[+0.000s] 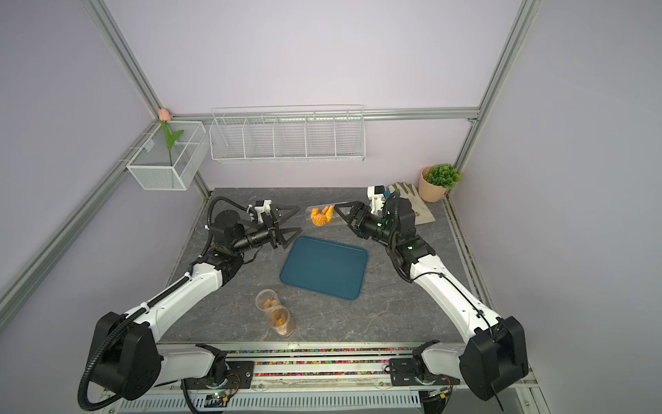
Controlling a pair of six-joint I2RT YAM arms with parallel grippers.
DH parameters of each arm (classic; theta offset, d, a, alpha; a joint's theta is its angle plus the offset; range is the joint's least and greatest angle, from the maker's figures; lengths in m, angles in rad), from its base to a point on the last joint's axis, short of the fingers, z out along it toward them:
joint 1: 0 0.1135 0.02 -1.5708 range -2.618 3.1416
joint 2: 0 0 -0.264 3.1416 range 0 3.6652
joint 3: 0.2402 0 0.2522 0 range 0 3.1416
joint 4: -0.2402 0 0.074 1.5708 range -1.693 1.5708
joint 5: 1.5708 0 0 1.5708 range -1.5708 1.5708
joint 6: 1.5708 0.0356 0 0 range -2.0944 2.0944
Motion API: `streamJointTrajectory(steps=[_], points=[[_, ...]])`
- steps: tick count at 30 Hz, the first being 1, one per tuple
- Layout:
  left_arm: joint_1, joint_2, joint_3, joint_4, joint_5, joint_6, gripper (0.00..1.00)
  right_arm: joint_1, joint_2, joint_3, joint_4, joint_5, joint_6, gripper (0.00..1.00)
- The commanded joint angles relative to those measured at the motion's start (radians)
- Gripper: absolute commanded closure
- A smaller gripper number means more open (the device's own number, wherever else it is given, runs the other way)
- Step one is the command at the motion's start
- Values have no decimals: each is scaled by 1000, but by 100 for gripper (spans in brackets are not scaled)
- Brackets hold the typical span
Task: Pour the cookies out of the jar
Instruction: Pick up the jar from the center of the board.
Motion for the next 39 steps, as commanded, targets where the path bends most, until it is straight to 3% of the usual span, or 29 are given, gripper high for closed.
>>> streamJointTrajectory(steps=[1,6,19,39], points=[[-16,20,25,98,42,-67,1,-4,28,-11,167,-82,119,30],[-34,56,34,219,65,-130,1,12,59,4,183,-130,134,30],[-40,83,47,310,106,-194,2,34,94,26,176,-210,153,31],[-72,48,51,203,134,-116,9,35,40,10,75,-166,87,31]])
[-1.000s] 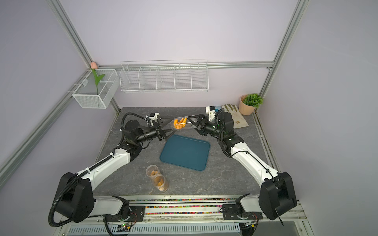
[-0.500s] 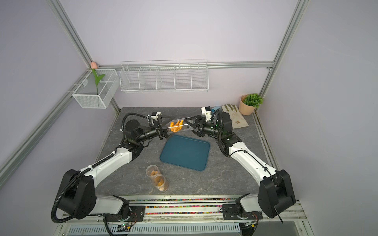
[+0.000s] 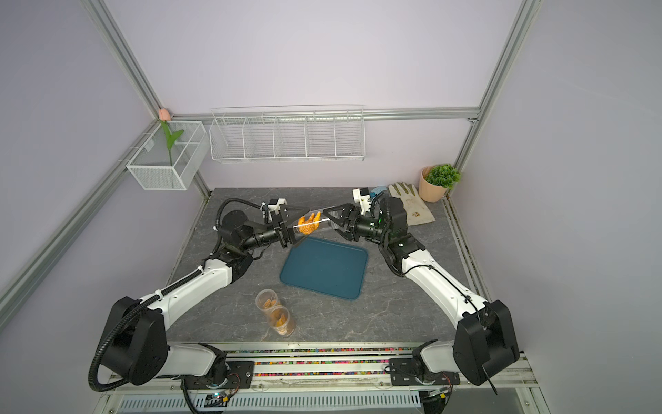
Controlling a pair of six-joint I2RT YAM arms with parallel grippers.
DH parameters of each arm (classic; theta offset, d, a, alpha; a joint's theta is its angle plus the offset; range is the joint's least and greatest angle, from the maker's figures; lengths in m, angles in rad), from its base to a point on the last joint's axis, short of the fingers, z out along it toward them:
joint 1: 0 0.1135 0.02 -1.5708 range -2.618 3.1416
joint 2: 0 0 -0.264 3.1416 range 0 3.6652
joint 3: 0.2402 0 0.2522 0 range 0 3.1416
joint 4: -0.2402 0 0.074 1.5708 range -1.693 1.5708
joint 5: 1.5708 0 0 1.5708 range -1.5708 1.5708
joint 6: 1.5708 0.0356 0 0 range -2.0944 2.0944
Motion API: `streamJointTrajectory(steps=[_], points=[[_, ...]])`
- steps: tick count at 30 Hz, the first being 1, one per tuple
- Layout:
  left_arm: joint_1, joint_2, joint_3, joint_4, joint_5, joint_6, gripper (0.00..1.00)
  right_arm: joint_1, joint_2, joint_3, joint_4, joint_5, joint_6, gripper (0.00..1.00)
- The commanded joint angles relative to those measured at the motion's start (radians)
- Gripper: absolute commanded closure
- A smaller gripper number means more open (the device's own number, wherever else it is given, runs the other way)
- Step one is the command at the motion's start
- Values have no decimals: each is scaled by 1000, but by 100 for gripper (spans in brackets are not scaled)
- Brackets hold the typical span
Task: Pour the cookies out of the jar
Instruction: Pick up the jar from the center of the board.
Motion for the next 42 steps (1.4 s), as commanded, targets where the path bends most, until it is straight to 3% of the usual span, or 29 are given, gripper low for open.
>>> streamJointTrajectory(steps=[1,12,17,26,29,35,39,42], points=[[-12,-31,40,8,33,11,10,6,-30,7,-21,9,-9,31],[-17,-40,29,11,12,13,15,7,-38,-8,-41,3,-18,31],[-18,-39,23,7,11,12,30,7,-38,-12,-43,2,-18,31],[-18,-52,20,-4,5,12,30,7,-40,-11,-49,0,-22,30],[-18,-58,16,-5,4,15,30,6,-43,-10,-57,-1,-26,25],[-18,-61,2,1,-3,14,30,5,-64,9,-149,3,-79,5],[-18,-58,1,6,-2,12,30,0,-82,13,-187,5,-102,1],[-20,-57,-2,7,-3,12,30,-4,-87,30,-219,-4,-125,6]])
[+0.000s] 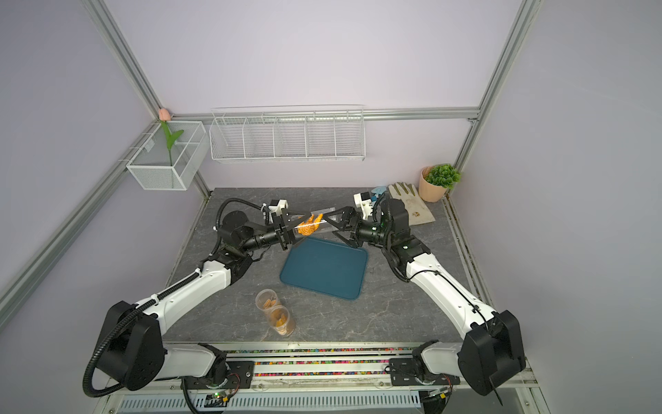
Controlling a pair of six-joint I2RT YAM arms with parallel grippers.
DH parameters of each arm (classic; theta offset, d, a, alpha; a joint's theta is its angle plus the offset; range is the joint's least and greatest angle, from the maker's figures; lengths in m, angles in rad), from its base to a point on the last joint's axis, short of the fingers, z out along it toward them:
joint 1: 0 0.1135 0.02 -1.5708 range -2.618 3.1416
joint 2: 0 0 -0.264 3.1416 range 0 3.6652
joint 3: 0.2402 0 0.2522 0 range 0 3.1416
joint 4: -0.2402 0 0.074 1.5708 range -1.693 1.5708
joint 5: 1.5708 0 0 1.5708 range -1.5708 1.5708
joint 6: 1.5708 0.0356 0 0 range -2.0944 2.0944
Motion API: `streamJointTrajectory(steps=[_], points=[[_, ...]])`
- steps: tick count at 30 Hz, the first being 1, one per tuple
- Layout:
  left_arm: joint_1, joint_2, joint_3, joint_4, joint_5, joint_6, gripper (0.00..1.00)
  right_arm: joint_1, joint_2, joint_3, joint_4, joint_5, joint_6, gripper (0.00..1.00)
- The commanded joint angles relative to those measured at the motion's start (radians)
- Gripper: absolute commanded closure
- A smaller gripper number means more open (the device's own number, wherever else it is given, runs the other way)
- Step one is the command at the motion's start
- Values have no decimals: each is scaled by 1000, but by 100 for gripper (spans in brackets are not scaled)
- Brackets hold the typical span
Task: Pour the cookies out of the jar
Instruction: Pick up the jar from the center of the board, then unscrew the lid from the jar.
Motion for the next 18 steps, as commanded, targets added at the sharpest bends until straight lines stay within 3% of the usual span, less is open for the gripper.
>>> streamJointTrajectory(steps=[1,5,18], points=[[-7,-29,-3,50,5,-9,30,-7,-22,40,-63,-10,-39,7],[-8,-36,-12,53,6,-10,29,-11,-4,96,-128,-52,-81,12],[-10,-32,-17,53,40,-11,30,-15,-25,164,-333,-89,-188,12]])
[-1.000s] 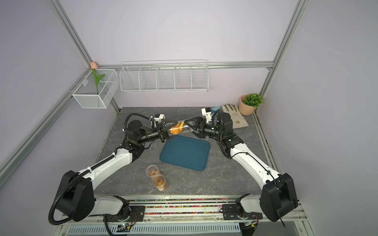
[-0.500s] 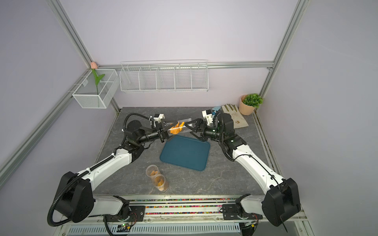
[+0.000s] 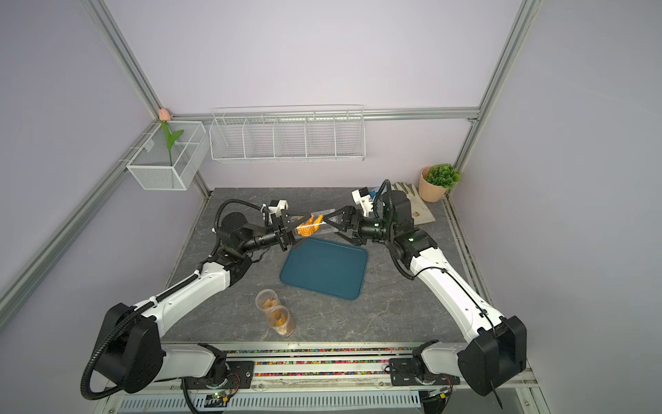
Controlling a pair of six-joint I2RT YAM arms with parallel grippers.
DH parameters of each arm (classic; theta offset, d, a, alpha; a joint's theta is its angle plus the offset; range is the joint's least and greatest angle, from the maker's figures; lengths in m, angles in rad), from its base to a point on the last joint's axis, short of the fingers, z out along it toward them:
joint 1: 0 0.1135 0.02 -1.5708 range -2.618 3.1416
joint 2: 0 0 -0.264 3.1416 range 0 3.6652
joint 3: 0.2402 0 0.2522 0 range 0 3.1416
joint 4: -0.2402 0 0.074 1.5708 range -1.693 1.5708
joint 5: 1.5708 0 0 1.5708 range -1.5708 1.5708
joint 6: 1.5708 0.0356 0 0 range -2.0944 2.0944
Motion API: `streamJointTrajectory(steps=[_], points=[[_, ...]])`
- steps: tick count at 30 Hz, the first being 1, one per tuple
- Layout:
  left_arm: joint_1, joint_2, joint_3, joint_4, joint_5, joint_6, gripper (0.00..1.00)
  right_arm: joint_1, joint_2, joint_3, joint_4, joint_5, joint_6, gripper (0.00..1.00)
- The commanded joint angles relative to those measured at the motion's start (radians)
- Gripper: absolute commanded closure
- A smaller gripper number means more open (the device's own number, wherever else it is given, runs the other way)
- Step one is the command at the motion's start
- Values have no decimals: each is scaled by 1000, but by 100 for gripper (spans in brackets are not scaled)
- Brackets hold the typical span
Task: Pour the cookies out of the jar
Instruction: Unscrew the lid from the jar.
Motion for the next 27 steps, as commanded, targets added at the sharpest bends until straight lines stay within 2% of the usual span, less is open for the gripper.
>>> streamJointTrajectory(steps=[1,11,27], points=[[-6,-18,-4,36,31,-10,30,-7,-30,25,-68,-25,-43,12],[-9,-37,-6,16,38,-5,30,-38,-11,113,-194,-106,-51,12],[-14,-48,-16,12,57,-2,29,-66,-44,125,-197,-161,38,12]])
